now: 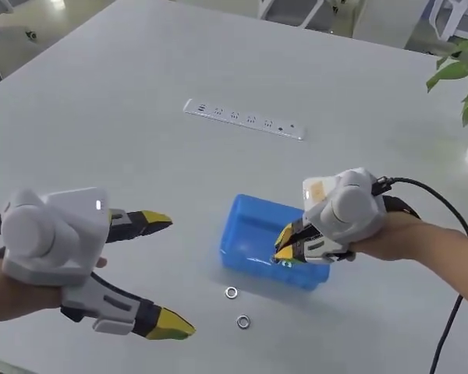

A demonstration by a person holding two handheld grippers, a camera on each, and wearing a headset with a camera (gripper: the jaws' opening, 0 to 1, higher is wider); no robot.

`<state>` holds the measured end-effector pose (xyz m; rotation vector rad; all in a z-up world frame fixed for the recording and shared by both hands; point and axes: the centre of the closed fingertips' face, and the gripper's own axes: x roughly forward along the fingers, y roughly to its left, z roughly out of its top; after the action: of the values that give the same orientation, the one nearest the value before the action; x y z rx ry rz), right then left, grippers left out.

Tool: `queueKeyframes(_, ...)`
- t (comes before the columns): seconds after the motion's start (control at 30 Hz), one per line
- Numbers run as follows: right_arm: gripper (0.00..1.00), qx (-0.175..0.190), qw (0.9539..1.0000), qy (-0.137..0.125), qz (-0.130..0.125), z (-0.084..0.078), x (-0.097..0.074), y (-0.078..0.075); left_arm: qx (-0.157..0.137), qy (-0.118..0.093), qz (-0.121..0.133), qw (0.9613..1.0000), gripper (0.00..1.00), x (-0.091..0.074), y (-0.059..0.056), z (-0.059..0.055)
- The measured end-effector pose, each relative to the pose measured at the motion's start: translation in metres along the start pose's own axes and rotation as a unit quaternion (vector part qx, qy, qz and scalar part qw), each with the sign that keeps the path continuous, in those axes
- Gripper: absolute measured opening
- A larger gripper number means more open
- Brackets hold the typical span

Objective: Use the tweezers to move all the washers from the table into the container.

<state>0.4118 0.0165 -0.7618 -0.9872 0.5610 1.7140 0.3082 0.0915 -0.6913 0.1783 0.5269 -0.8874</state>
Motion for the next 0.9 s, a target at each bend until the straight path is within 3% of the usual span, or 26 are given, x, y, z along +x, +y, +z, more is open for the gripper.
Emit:
queueKeyframes(0.63, 0.08, 0.000, 0.9999, -0.002, -0.013, 0.003, -0.013, 0.001, 0.003, -0.003, -0.004, 1.0000, 0.96, 0.001, -0.003, 0.003)
queueKeyframes(0.9, 0.08, -0.013, 0.9997, -0.007, -0.022, 0.014, -0.029, 0.003, 0.005, -0.003, -0.008, 1.0000, 0.96, 0.003, -0.005, 0.005)
